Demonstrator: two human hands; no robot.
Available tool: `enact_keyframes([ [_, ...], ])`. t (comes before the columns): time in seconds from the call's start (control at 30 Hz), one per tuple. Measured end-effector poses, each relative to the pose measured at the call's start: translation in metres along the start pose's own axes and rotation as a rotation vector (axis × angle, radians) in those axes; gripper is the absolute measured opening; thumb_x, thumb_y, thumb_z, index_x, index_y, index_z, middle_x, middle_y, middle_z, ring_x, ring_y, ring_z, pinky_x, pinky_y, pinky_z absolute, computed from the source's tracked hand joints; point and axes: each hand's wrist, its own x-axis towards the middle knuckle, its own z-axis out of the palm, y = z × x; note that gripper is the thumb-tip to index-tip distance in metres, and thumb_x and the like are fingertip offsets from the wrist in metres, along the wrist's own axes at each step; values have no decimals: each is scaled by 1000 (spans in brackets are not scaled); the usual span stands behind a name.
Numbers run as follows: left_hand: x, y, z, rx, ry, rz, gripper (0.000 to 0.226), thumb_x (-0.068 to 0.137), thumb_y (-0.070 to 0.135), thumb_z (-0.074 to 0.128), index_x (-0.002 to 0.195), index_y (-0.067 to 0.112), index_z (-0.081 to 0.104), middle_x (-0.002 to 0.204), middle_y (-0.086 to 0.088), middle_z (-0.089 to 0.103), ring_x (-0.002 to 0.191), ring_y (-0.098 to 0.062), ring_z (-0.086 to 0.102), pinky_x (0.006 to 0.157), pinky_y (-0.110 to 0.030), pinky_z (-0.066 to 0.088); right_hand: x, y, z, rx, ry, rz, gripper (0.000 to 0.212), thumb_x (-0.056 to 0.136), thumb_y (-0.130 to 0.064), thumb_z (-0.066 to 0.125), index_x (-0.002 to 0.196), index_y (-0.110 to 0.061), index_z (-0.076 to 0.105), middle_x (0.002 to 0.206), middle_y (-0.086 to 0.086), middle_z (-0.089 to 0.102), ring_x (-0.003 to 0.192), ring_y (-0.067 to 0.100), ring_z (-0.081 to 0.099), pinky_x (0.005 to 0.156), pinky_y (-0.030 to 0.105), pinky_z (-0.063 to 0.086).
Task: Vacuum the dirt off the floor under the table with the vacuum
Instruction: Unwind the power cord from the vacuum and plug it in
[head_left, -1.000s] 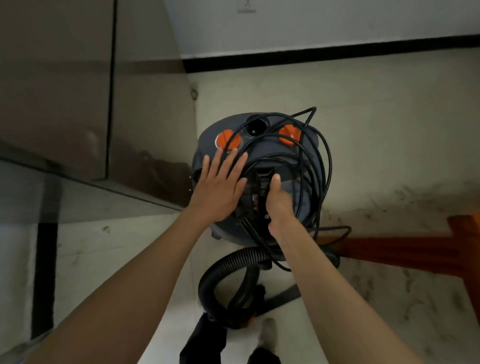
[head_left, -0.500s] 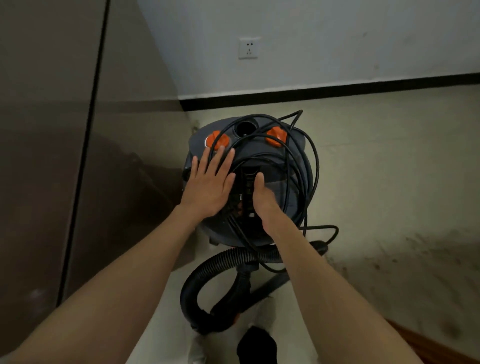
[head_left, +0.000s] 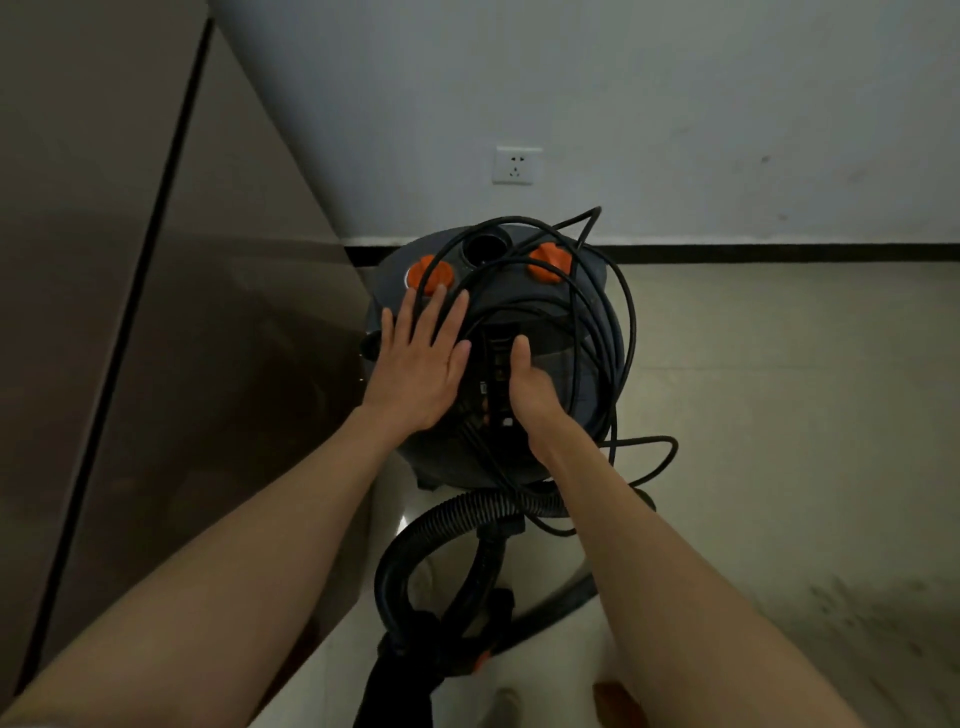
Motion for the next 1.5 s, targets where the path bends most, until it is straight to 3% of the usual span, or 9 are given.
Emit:
enact_keyframes([
  [0.17, 51, -7, -17, 1, -16, -18, 56, 101, 40, 14, 149, 25, -10, 158, -2, -13, 143, -26, -18, 114, -44, -13, 37, -40, -2, 18, 18, -30, 64, 100, -52, 21, 127, -5, 55, 116, 9, 63, 104, 21, 59, 83, 27, 47],
  [0.33, 93, -15, -32, 13, -15, -35, 56, 101, 39, 15, 149, 24, -10, 158, -3, -14, 143, -27, -18, 113, -43, -14, 67, -76, -3, -30, 3, -50, 60, 101, -49, 18, 101, -6, 60, 78, 1, 61, 67, 10, 57, 52, 11, 46],
  [0.57, 139, -25, -45, 60, -27, -73, 70, 83, 52, -10, 147, 25, -11, 158, -3, -10, 144, -29, -14, 110, -41, -16, 103, -112, -8, -37, -96, -50, 65, 101, -50, 18, 111, -3, 62, 79, 3, 62, 66, 12, 59, 50, 15, 48],
  [0.77, 158, -27, -53, 38, -6, -90, 68, 88, 51, -2, 149, 22, 1, 159, -6, 1, 145, -30, -8, 111, -44, -12, 122, -132, -8, -26, -166, -8, 70, 100, -52, 18, 114, -1, 63, 76, 8, 64, 60, 17, 59, 54, 26, 52],
  [0.97, 169, -32, -54, 66, 8, -82, 66, 87, 52, -3, 147, 24, -5, 159, -6, 0, 145, -30, -9, 110, -43, -14, 130, -142, -8, -46, -168, 17, 68, 99, -54, 17, 108, -6, 64, 75, 5, 64, 63, 14, 60, 50, 20, 49],
  [1.17, 173, -33, -64, 66, -99, -116, 61, 99, 47, 19, 149, 24, -9, 157, -2, -14, 142, -28, -21, 112, -44, -15, 131, -145, -5, -26, -175, 114, 70, 96, -60, 19, 119, -10, 62, 96, 6, 67, 89, 23, 63, 82, 39, 53],
  [1.27, 172, -33, -68, 58, -149, -122, 63, 93, 56, 7, 145, 28, -16, 154, 2, -19, 141, -24, -23, 115, -47, -7, 128, -153, -2, -33, -200, 187, 69, 96, -61, 20, 127, -12, 58, 115, 9, 66, 103, 27, 62, 92, 42, 51],
  [1.37, 162, -20, -67, -60, -16, -257, 65, 86, 55, 5, 143, 27, -8, 154, 2, -8, 143, -27, -10, 116, -50, 5, 130, -164, -12, -66, -269, 318, 66, 98, -57, 22, 134, -11, 52, 127, 12, 61, 113, 29, 58, 94, 39, 49],
  [1.5, 134, 48, -56, -419, 378, -688, 66, 94, 19, 52, 149, 13, 17, 156, -10, 15, 144, -26, 10, 115, -41, 18, 143, -179, -36, -185, -428, 432, 51, 100, -48, 30, 134, -15, 50, 134, 6, 55, 122, 27, 52, 97, 40, 43],
])
